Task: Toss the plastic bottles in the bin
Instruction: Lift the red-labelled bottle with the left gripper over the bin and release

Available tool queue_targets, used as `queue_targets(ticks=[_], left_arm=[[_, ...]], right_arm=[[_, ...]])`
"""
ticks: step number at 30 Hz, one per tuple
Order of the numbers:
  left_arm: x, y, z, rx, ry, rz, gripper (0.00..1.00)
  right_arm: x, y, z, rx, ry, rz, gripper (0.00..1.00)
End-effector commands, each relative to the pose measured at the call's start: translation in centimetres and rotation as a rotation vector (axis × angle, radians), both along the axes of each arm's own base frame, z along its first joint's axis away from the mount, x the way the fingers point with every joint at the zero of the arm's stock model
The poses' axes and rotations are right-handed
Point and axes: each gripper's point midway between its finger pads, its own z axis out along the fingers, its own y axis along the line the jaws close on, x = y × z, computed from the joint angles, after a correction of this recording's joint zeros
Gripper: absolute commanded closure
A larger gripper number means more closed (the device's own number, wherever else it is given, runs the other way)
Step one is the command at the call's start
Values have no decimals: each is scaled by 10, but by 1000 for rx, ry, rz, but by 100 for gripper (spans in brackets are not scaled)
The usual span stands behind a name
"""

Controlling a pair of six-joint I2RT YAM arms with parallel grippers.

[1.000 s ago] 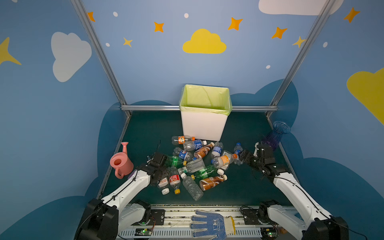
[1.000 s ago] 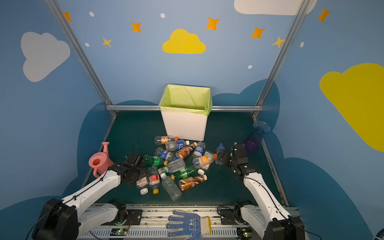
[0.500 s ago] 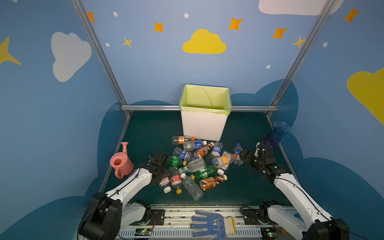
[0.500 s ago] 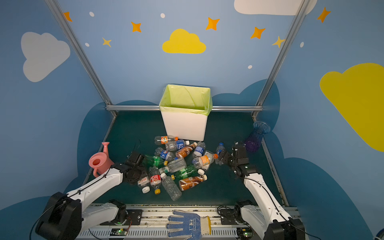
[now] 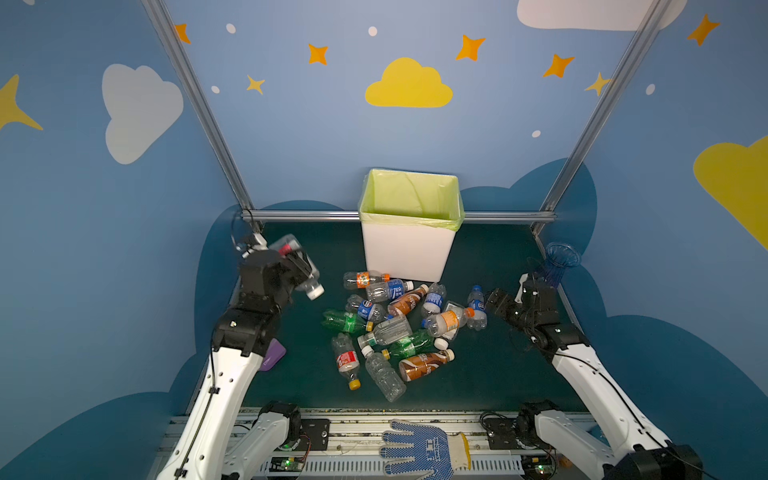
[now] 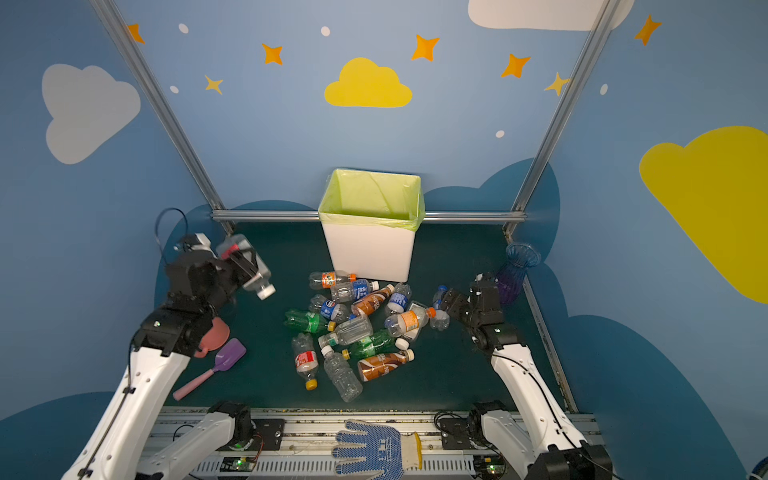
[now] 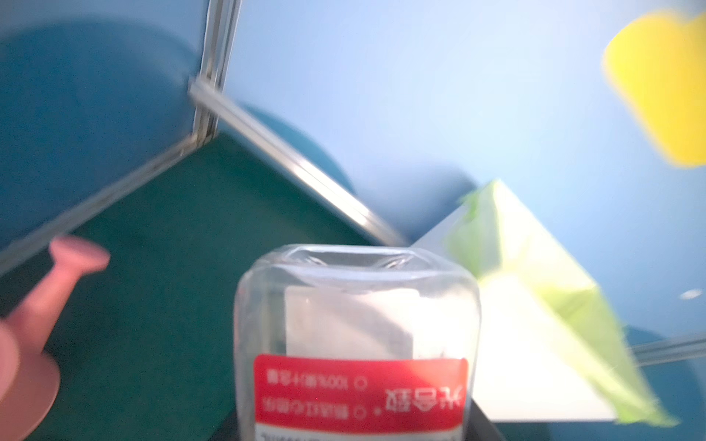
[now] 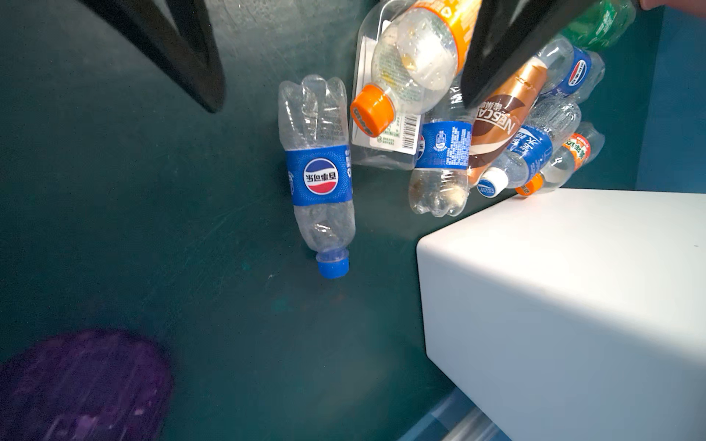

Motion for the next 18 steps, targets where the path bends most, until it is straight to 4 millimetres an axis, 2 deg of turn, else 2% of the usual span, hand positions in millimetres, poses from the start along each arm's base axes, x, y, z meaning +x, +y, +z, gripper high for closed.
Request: queue_targets(ticks=[1,3,4,5,6,7,9,11,12,13,15,17,18], left_arm=[[31,-12,88,40,-234,-105,54],[57,-28,125,-2,-327,-170,54],[70,-38,135,-15,-359,-216,54],[87,-51,142,-42,-376,-264,54],[106,-70,141,-68,-365,-317,53],[120,-91,139,-73,-349,-372,52],[158,-156,108,-42,-225,-518,47],[183,-205,75,-10,-82,-610,37],[191,-219,64,-16,-25,-636,35],[196,-230,62,-24,-10,-665,33],[194,-243,79,-61,-60,-705,20],[186,-247,109,-50,-175,-718,0],[183,-247,118,-47,-192,-713,0]], right_arm=[[-3,-11,20,-27,-64,-34,5],[-10,-18,22,-31,-80,-61,4],[-13,-21,26,-30,-93,-77,4],[-18,-24,19,-28,-87,-90,4],[-20,-25,20,-16,-100,-96,4],[-22,-24,19,-2,-110,-95,4],[-23,-19,18,37,-131,-79,4],[-23,-13,17,61,-128,-51,4],[-23,-10,18,67,-119,-33,4],[-23,-8,21,63,-115,-20,4],[-26,-10,25,32,-98,-8,4],[-29,-15,29,-2,-102,-14,4],[-29,-17,30,-10,-108,-18,4]])
